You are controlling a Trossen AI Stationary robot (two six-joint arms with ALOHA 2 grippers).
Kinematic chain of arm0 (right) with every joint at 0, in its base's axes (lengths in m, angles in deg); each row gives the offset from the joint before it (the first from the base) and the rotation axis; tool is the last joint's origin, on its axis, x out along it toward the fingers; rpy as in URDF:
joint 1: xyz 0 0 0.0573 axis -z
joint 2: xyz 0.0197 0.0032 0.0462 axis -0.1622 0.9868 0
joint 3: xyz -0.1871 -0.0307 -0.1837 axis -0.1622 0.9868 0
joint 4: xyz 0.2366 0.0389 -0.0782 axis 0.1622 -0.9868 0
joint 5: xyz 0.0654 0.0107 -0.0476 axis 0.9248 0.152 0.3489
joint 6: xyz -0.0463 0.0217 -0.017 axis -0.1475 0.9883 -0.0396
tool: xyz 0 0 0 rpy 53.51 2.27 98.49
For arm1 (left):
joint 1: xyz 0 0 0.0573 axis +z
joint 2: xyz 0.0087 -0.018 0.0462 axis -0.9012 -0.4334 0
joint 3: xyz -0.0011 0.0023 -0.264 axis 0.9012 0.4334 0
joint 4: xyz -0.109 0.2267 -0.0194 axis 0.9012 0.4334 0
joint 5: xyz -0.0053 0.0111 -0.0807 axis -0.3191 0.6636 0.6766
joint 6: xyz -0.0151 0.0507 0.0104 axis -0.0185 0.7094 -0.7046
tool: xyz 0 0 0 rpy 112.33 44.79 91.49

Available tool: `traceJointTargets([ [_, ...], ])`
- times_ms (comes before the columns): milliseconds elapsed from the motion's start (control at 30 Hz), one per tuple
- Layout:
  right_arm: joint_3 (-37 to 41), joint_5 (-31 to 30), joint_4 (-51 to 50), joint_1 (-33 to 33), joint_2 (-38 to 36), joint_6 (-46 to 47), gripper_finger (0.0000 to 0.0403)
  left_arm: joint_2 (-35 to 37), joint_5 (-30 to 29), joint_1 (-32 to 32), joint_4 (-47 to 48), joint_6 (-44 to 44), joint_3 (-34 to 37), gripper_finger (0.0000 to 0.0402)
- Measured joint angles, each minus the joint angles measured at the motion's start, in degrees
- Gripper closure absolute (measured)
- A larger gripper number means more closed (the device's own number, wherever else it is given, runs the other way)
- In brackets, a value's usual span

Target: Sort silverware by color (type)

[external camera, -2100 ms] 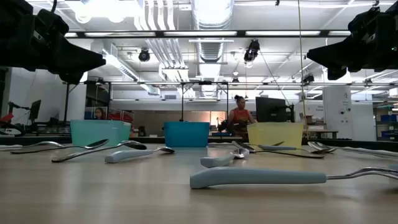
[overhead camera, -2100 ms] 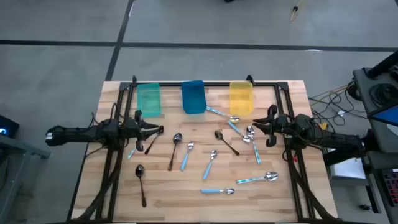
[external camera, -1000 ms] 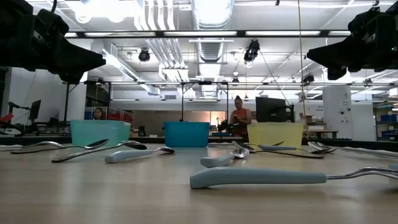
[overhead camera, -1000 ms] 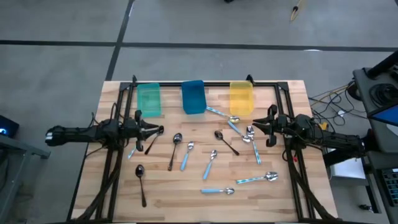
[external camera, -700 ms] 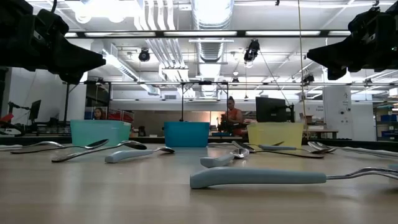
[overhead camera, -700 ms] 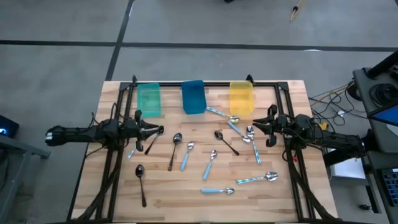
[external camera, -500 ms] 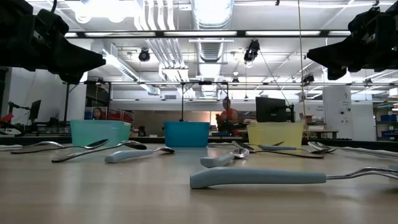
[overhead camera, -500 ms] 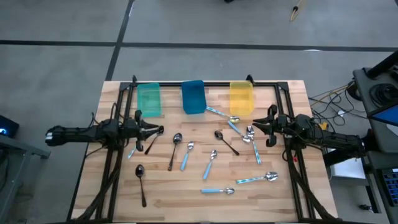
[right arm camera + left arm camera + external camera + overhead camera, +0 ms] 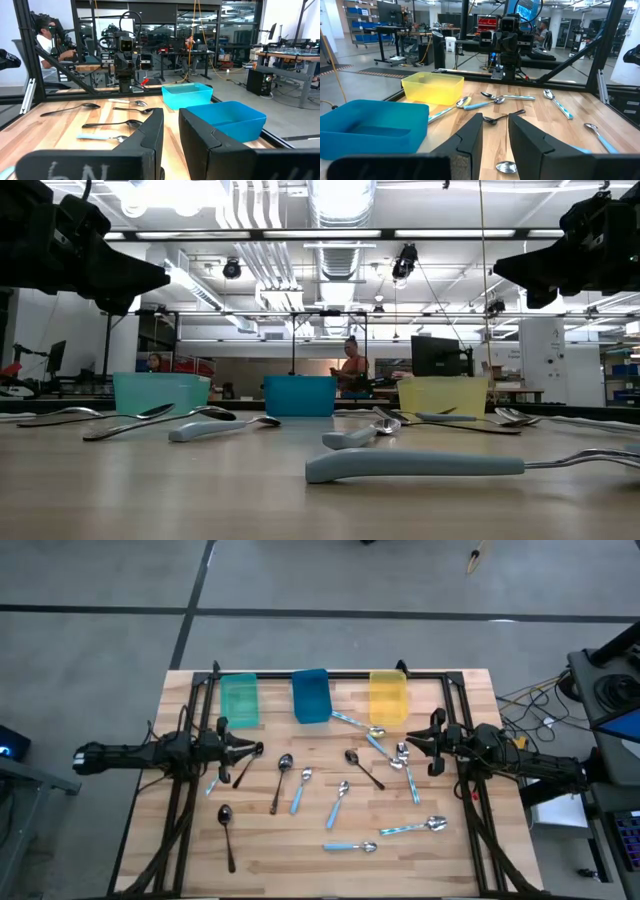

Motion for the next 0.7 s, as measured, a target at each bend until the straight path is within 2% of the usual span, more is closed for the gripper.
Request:
traceJointTargets([
  [233, 0.0, 0.0, 0.0, 0.0, 0.0, 0.0, 0.0351, 0.0, 0.0, 0.0, 0.0, 0.0, 0.0, 0.0327],
  [367, 0.0, -0.1, 0.5, 0.0, 0.0, -8.4, 0.0351, 0.0, 0.0, 0.0, 0.0, 0.4, 0.0, 0.0327],
  [400, 0.0, 0.1, 1.6, 0.0, 0.0, -7.4, 0.0351, 0.0, 0.0, 0.0, 0.0, 0.4, 0.0, 0.0327],
  [467, 0.0, 0.2, 5.8, -0.1, 0.0, 2.9, 0.0351, 0.0, 0.0, 0.0, 0.0, 0.3, 0.0, 0.0327],
  [533, -0.1, -3.0, 11.4, 0.0, 0.0, 11.0, 0.0351, 0.0, 0.0, 0.0, 0.0, 0.3, 0.0, 0.0327],
  [633, -1.0, -3.6, 11.2, -0.2, 0.9, 18.1, 0.0351, 0.0, -1.2, 0.0, -1.9, -0.6, 0.0, 0.0327],
  [700, -2.0, -2.6, 11.0, -0.3, 2.6, 22.7, 0.0351, 0.0, -0.5, -0.1, -7.4, -11.3, 0.0, 0.0327],
])
